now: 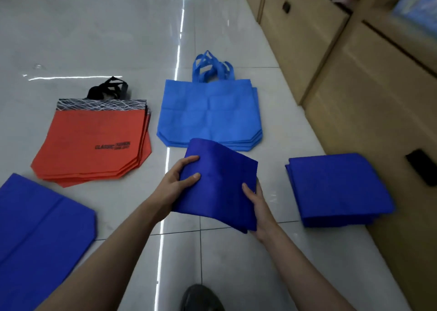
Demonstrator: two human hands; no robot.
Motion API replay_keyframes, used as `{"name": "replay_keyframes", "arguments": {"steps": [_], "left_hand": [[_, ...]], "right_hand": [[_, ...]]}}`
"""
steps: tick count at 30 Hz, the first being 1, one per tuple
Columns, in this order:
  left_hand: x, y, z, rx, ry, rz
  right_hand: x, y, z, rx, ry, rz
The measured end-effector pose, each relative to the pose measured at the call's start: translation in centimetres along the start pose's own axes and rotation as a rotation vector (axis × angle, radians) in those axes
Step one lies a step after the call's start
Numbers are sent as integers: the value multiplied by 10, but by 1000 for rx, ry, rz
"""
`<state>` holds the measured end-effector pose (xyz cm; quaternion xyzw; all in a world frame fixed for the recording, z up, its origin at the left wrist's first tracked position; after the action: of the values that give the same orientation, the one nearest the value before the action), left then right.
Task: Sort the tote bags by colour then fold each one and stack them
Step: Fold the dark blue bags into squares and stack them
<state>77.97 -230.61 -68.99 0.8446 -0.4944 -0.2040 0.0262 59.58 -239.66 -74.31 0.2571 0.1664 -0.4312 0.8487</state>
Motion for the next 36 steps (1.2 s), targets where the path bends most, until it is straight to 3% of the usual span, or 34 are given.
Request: {"name": "replay_keyframes", "arguments": {"steps": [5, 7, 10, 12, 15, 18, 20, 22, 24, 27, 29, 36], "left_hand": [[23, 58, -14, 206, 101, -33], [27, 78, -15, 217, 140, -52], [25, 100, -5, 266, 104, 61], [20, 105, 6, 336, 73, 119], [15, 103, 19, 369, 60, 125], [10, 95, 27, 388, 42, 94], [9, 88, 29, 384, 33, 67], [10, 82, 30, 390, 30, 49], [10, 79, 33, 402, 22, 38], [5, 73, 41, 407, 7, 39], [2, 66, 49, 414, -6, 43], [-5, 27, 76, 402, -40, -21]], "right_hand": [[-25, -64, 55, -285, -459, -542], [-40, -94, 72, -258, -548, -785], [-53, -143, 82, -211, -611, -1114], [-51, -169, 79, -192, -586, -1259], [-39, -191, 60, -202, -277, -1317], [-44, -194, 50, -611, 29, -1426], [-52, -184, 61, -1029, -160, -1495], [-46, -157, 69, -1413, -506, -1384], [-25, -131, 66, -1709, -577, -1102], [6, -132, 42, -1985, -152, -702], [15, -150, 36, -2081, 31, -628], [27, -156, 46, -2049, 93, -564]]}}
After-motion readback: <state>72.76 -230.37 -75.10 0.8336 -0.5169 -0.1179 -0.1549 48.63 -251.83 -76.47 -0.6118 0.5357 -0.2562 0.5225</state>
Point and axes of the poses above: each hand's wrist, its own x-axis towards the middle knuckle, its own y-axis out of the palm, z = x × y, the point moved 4 cm from there along x, towards the middle knuckle, and after that the axes turned 12 degrees about -x, right-handed, at the moved point
